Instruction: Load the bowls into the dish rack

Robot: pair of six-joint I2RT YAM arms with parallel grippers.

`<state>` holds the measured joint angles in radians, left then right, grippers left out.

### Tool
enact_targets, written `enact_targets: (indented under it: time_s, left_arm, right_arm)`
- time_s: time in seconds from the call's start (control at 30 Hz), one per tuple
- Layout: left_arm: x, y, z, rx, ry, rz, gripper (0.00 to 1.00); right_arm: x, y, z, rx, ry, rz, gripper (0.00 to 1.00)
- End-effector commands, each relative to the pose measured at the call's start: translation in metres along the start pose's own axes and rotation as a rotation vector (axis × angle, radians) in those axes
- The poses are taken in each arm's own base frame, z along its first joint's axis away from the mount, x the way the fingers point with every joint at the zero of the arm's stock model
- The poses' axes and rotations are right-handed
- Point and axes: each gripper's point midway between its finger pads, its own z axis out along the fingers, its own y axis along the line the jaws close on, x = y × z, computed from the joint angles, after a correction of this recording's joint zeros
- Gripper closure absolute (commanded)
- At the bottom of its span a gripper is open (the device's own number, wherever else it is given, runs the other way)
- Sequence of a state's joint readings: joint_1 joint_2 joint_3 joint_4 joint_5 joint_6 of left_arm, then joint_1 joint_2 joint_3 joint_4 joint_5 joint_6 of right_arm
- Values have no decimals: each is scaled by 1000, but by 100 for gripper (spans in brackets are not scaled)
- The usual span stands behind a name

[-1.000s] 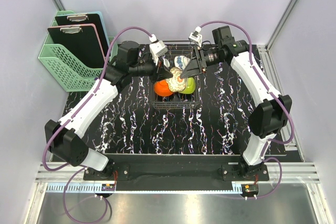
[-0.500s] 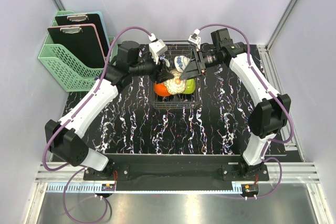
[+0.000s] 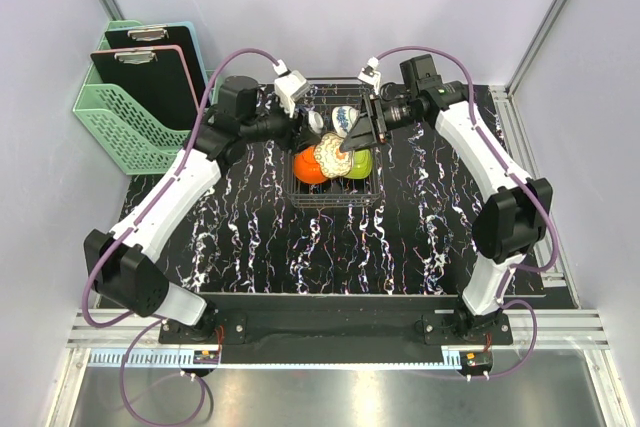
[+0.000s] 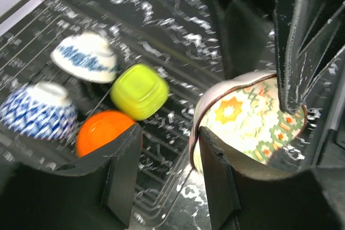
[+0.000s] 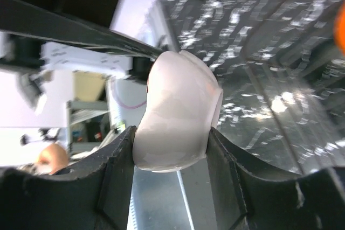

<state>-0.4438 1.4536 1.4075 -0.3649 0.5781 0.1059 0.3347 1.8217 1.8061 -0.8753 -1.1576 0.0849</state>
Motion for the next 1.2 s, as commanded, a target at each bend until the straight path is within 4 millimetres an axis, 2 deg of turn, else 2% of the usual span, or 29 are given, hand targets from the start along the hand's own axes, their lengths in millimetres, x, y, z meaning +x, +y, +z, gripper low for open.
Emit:
enact_targets:
  time_s: [0.0,0.03,0.17,0.23,0.4,0.53,0.73,1.17]
  left_arm:
    - [-28,25,-33,-158,-72,48,49]
    - [-25,28,-36,-169,-70,41,49]
    - [-7,52,-53,-241,-54,2,49]
    - [-2,56,-60,-251,-52,-6,49]
    - [14,69,-75,-287,-39,-19,49]
    - [24,78,-83,-311,-31,-35,49]
    - [40,81,-88,-305,-15,-57,50]
    - [55,85,-100,-319,-12,-58,50]
  right_arm:
    - [-19,-27,1,176,-46,-44,100]
    - [-25,-39,-1,247,-63,-52,100]
    - [-35,-67,-6,398,-78,-52,100]
    - [-37,-81,-7,462,-79,-49,100]
    - [-41,-104,-7,616,-67,-86,100]
    - [-37,-110,0,712,-32,-140,100]
    - [-30,-124,8,861,33,-225,100]
    - [1,-153,24,1108,221,-350,100]
